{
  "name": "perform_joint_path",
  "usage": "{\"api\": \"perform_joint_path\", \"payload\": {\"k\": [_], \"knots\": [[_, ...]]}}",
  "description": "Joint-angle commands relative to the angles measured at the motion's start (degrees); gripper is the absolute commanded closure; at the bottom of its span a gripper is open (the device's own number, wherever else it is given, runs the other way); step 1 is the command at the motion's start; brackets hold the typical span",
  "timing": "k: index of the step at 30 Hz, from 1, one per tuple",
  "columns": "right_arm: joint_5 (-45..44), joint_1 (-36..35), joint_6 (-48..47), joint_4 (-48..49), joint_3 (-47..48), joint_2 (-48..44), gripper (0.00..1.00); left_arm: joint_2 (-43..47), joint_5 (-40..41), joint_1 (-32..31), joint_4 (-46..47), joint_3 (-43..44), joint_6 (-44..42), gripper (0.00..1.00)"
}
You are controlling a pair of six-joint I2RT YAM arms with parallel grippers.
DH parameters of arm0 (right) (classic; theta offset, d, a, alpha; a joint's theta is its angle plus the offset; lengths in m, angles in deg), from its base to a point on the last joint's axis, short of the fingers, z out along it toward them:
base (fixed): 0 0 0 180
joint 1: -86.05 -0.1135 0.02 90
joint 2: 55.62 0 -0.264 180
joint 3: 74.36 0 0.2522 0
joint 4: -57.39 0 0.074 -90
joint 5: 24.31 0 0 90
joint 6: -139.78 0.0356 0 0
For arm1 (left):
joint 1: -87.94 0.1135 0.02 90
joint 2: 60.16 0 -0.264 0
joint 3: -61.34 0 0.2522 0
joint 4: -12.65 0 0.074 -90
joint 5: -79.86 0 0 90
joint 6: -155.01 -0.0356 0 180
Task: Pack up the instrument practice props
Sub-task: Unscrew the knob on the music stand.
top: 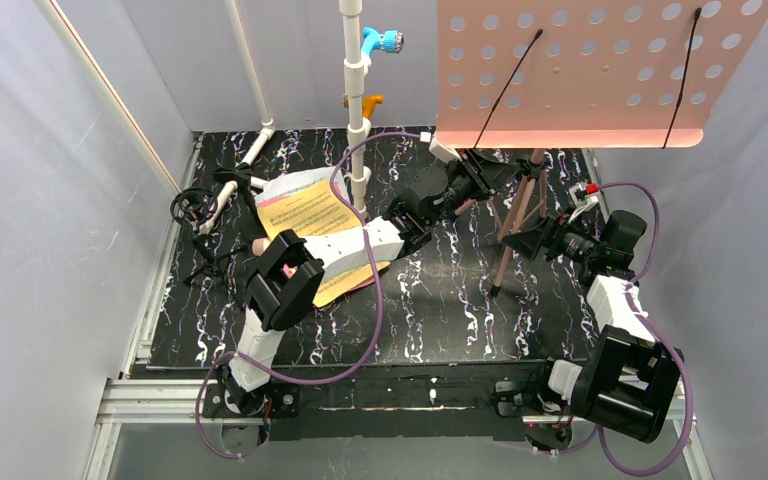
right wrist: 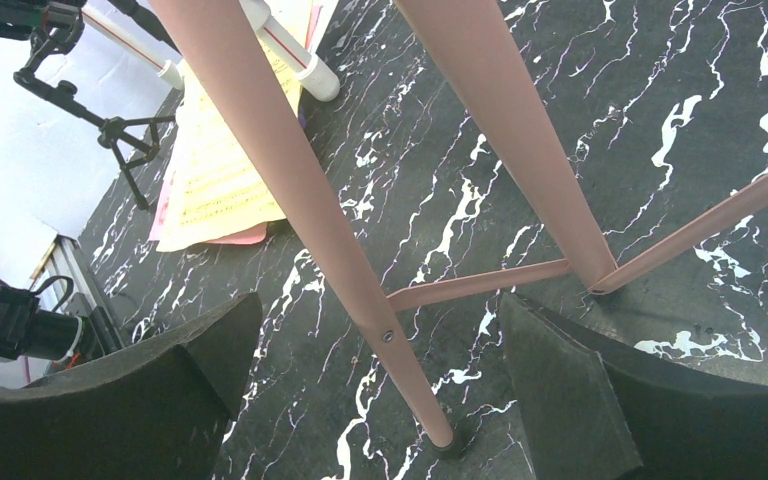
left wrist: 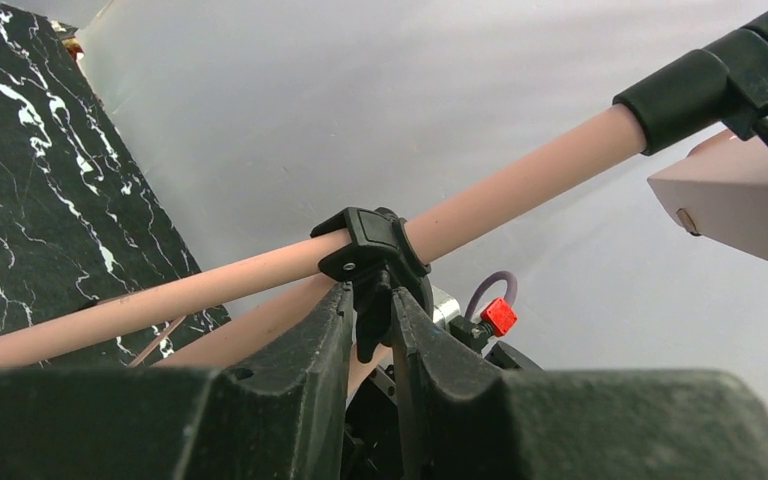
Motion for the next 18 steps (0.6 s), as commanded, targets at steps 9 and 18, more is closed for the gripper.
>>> {"api": "perform_joint_path", "payload": {"k": [9,18], "knots": [[0.93,-0.22,-1.74,-0.04,1.32,-0.32,0.02,0.34,3.86,-0.5,-9.24,3.22,23.55,1.0],[0.8,-0.22,-2.34,-0.66,1.41,-0.32,0.02,5.17,4.51,-0.61,-12.56,1.29,29.18,0.62]]}}
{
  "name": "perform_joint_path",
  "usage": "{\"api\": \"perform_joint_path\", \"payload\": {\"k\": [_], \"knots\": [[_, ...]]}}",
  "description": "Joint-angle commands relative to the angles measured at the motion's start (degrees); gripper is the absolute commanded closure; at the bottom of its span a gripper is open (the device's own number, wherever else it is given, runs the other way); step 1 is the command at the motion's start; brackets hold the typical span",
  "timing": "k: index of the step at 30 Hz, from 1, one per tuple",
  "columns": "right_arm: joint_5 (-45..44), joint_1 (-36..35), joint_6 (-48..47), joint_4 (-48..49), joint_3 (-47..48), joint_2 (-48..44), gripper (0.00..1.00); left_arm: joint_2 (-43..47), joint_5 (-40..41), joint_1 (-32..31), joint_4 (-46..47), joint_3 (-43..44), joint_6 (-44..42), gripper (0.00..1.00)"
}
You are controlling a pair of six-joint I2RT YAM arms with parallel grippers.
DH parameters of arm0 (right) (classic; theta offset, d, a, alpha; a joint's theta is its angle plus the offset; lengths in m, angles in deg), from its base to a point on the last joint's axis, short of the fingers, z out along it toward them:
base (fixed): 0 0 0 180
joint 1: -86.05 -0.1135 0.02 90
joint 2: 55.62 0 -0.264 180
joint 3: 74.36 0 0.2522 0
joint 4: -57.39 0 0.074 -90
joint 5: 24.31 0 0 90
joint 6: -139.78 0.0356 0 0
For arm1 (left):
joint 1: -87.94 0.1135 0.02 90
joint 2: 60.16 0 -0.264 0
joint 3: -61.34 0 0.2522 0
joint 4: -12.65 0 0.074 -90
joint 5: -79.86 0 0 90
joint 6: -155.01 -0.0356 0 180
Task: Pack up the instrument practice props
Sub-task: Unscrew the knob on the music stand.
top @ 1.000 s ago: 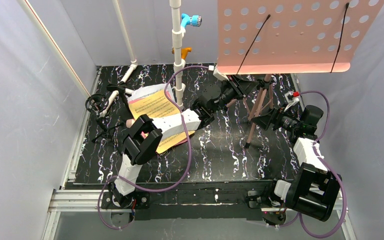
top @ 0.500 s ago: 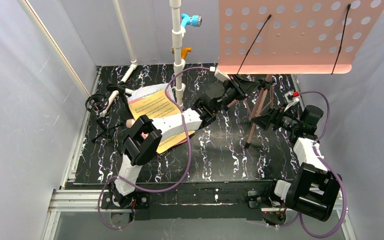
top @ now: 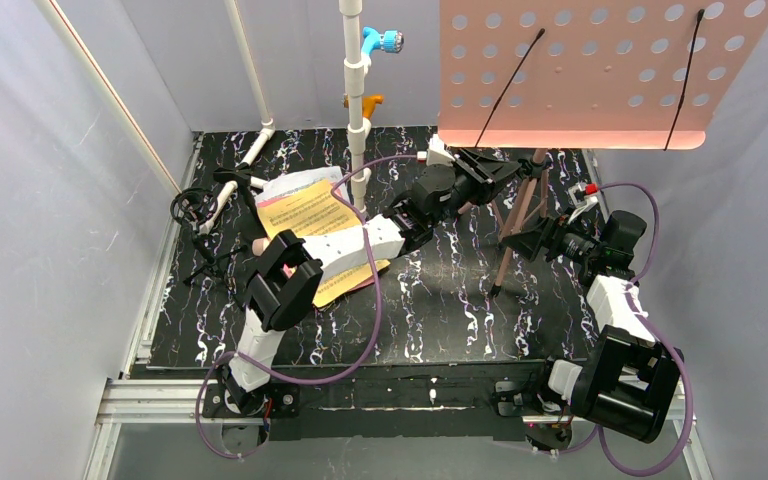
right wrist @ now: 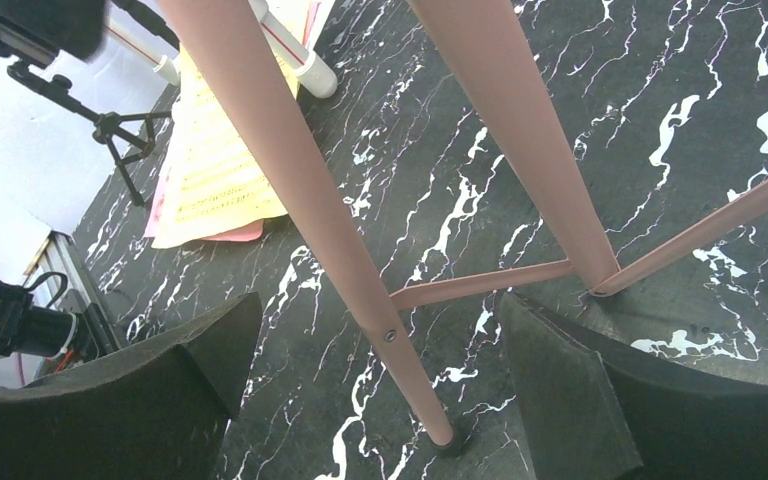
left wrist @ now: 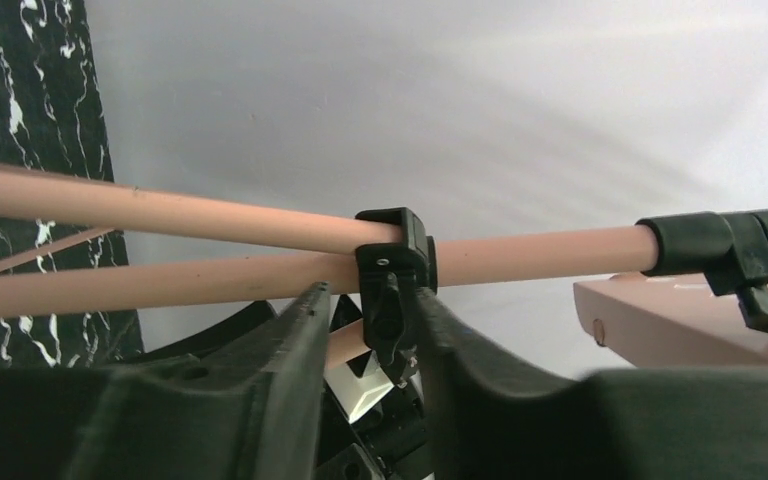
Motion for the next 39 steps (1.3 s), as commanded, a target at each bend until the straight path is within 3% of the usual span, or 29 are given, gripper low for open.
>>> {"api": "perform_joint_path", "payload": {"k": [1,4,8,16,20,27,36,39], "knots": [[0.78,-0.22,-1.43,-0.25,1.52,-0.31,0.02,5.9,1.99,-0.46,-2.79,-1.77,0.57,0.57],[0.74,-0.22,-1.75,-0.72,1.51,-0.38,0.02,7.79,2.18,-0.47,-2.66,-4.65,-1.55,0.46],[0.69,-0.22,-2.37,-1.32,1.65,-0.48,0.02,10.06,0.28,-0.49,-1.67,-8.46,-7.17,0.4],[0.79,-0.22,-3.33,-2.23,1.89,-0.49,0.02,14.53,-10.54,-0.37,1.43,-15.59,-36.47,0.27],[0.69,-0.22,-3.61,-2.51,1.93,-0.48,0.02,17.89,-11.18,-0.61,2.98,-21.66,-52.37,0.17],[0.56,-0.3,-4.36,-3.18,2.16,-0.18,0.02,18.04,-11.63,-2.12,14.26,-28.25,-81.69,0.02],[0.43,-0.39,-5.44,-4.14,2.4,0.13,0.02,16.79,-11.05,-5.19,13.41,-27.98,-119.93,0.04],[0.45,-0.48,-5.62,-4.3,2.5,0.25,0.02,16.36,-9.74,-5.59,12.02,-26.18,-126.39,0.07]]}}
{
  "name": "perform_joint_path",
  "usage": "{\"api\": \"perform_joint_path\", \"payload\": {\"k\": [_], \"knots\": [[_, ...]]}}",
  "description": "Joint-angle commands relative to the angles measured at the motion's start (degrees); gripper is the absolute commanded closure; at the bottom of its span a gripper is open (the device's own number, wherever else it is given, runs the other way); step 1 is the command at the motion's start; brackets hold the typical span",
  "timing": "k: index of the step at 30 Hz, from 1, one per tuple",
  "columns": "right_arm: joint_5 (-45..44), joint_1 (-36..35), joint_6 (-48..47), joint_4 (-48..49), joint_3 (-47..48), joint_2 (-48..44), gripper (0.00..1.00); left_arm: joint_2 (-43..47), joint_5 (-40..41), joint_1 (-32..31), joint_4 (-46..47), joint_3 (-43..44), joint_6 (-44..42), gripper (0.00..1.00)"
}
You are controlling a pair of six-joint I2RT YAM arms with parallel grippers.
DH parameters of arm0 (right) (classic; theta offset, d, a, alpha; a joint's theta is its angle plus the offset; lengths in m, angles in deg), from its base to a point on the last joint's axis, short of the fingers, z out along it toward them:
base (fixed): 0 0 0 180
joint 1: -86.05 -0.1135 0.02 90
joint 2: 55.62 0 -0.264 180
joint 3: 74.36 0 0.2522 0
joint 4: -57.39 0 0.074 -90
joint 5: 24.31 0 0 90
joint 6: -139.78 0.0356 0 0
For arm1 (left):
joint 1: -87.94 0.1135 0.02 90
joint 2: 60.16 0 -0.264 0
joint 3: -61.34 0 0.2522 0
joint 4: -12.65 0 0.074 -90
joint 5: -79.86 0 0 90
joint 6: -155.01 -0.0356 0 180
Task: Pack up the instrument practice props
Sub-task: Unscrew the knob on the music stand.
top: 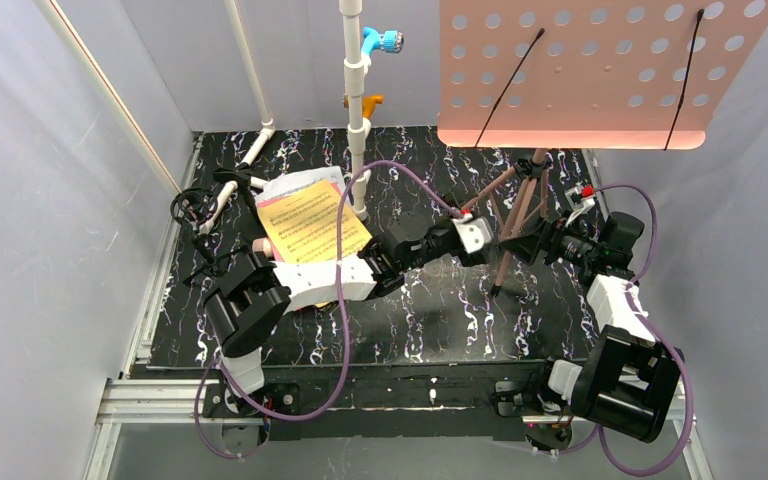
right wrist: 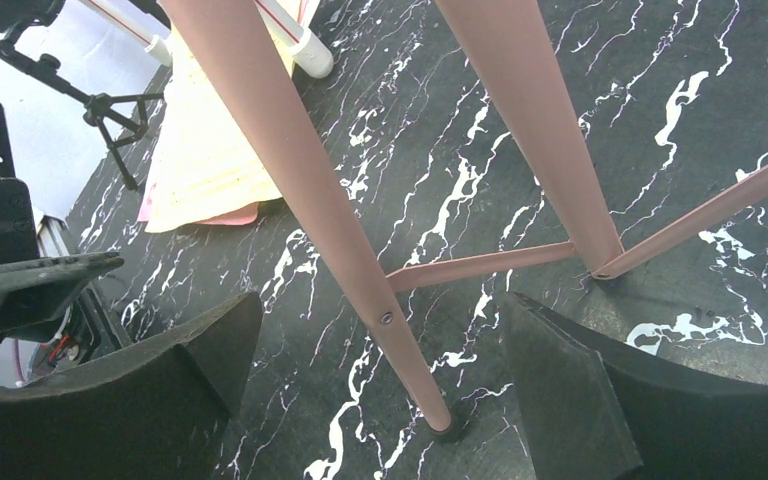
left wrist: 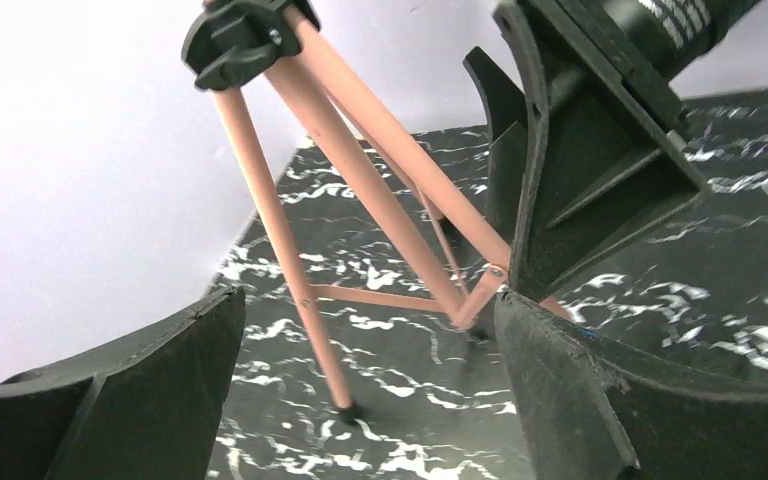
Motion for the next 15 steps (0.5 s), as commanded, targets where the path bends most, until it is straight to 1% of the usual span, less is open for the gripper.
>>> {"api": "perform_joint_path", "payload": {"k": [1,4,10,11,12,15], "knots": [[0.5,-0.37,-1.79,-0.13,2.36,0.25,0.02,0.18,2.41,-1.16,0.42,2.82,-19.84,0.08],[0.4,-0.37,-1.97,-0.27,2.29,0.25,0.02,-1.76,4.12,-1.86,0.18,6.46,-23.86,0.13],[0.34,-0.46,-2.41,-0.73,2.48,0.17,0.02,-6.65,4.55,-2.55,-0.18,13.9,-29.41,0.31],[0.31,-0.46,-2.56,-0.9,2.51,0.06,0.02,-7.41,5.87,-2.6,-0.18,15.11,-30.13,0.34],[0.23,-0.46,-2.66,-0.97,2.43,0.0,0.02,-8.13,6.29,-2.64,-0.14,16.26,-30.4,0.36],[0.22,-0.46,-2.77,-1.02,2.53,0.11,0.02,-9.99,5.99,-2.65,-0.18,19.67,-30.13,0.38]]}}
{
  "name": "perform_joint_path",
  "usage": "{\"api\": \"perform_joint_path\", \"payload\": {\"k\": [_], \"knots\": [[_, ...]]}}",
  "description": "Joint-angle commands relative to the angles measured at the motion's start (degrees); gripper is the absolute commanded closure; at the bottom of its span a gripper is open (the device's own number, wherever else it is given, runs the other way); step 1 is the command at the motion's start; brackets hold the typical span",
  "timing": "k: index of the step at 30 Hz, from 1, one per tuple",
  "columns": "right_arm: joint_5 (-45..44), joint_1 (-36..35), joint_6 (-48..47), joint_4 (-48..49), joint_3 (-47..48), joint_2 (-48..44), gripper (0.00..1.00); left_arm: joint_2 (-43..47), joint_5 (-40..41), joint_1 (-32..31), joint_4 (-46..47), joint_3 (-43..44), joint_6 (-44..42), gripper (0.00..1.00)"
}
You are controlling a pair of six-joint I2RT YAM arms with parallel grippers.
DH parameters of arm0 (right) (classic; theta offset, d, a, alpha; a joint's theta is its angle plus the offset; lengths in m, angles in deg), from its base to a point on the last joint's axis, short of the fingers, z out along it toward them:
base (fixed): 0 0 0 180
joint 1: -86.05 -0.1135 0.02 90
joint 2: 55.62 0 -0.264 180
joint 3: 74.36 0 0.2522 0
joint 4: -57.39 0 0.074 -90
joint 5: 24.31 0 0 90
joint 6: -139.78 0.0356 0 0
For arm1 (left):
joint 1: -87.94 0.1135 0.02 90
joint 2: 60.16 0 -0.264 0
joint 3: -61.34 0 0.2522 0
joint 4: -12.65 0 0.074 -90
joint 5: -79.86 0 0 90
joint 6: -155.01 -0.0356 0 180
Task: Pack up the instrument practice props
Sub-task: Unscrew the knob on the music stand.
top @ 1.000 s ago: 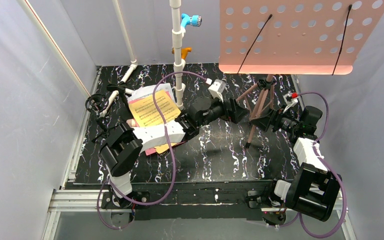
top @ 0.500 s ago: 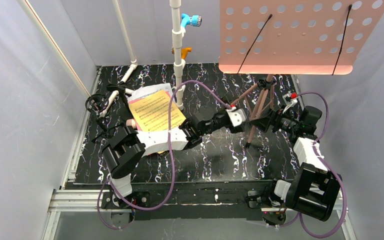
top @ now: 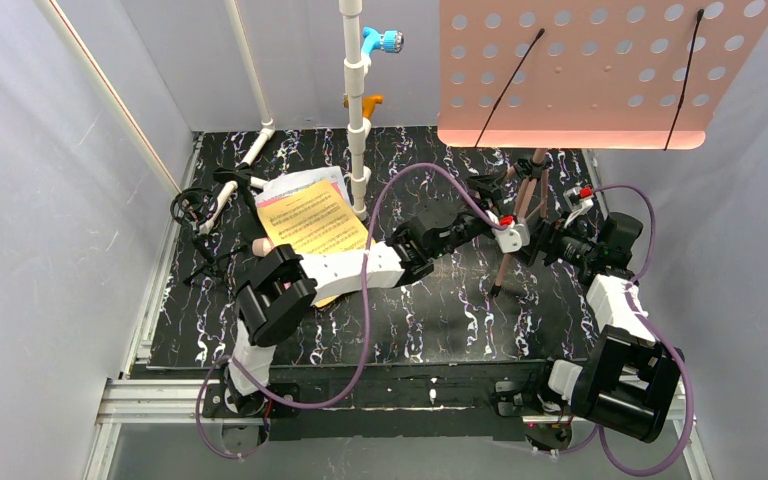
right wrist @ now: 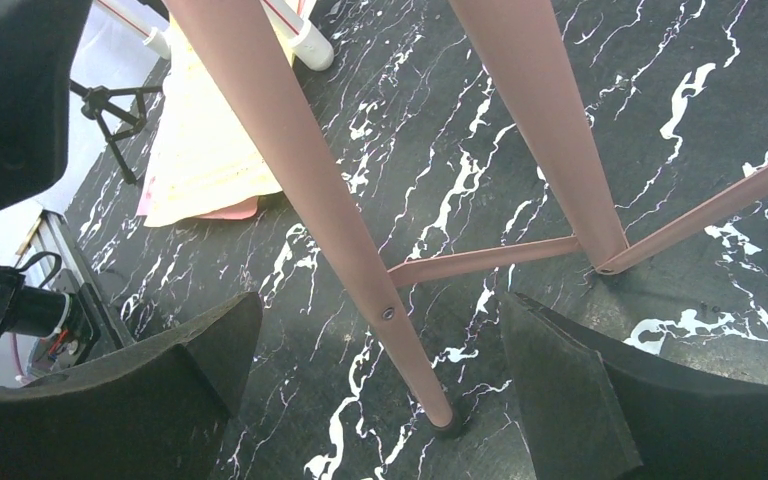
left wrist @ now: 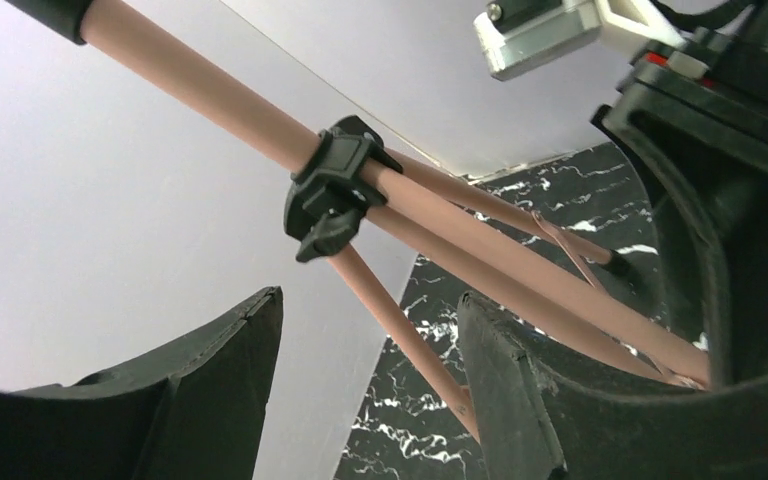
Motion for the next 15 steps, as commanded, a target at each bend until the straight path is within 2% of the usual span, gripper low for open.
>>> {"api": "perform_joint_path", "payload": {"k": [1,8,15], "knots": [[0.36,-0.26,-1.49,0.29,2.48,0.16,0.02,-1.99,1.1,-0.38,1.03,5.97,-2.51,0.38],[0.38,-0.35,-1.68,-0.04,2.54,0.22,0.02,-6.43,-1.19,-0.03,-0.38,12.01,-0.3,0.39],[0.69,-0.41,-1.59,-0.09,2.65,0.47,0.02,-8.28,-0.67,0.81,-0.98,15.27,0.73,0.5]]}}
